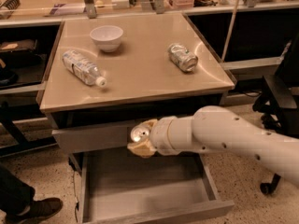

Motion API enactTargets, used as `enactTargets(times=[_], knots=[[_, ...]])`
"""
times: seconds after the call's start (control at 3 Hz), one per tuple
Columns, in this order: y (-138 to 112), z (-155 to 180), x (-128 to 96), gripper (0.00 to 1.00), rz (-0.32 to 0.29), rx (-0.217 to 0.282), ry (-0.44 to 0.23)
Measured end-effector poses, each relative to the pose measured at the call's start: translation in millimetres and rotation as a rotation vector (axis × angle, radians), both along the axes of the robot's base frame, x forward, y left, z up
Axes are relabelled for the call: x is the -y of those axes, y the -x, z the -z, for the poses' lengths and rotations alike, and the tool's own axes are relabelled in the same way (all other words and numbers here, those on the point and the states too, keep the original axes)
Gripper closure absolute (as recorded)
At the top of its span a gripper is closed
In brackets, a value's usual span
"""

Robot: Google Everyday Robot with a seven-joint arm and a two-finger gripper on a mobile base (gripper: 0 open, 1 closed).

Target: Place orange can into middle drawer

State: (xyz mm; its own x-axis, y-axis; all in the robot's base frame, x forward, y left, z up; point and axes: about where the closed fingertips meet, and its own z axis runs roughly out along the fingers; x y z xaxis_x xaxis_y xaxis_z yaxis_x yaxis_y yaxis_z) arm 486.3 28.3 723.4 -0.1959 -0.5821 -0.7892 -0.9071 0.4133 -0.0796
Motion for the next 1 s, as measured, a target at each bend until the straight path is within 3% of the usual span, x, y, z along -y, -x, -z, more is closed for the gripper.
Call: enactTargets(times=[0.67, 1.0], knots=[[-21.4, -143.8, 3.1, 1.00, 0.009, 0.144, 0.040], [-33.6, -199.1, 5.8, 1.00, 0.004, 0.191, 0.064]])
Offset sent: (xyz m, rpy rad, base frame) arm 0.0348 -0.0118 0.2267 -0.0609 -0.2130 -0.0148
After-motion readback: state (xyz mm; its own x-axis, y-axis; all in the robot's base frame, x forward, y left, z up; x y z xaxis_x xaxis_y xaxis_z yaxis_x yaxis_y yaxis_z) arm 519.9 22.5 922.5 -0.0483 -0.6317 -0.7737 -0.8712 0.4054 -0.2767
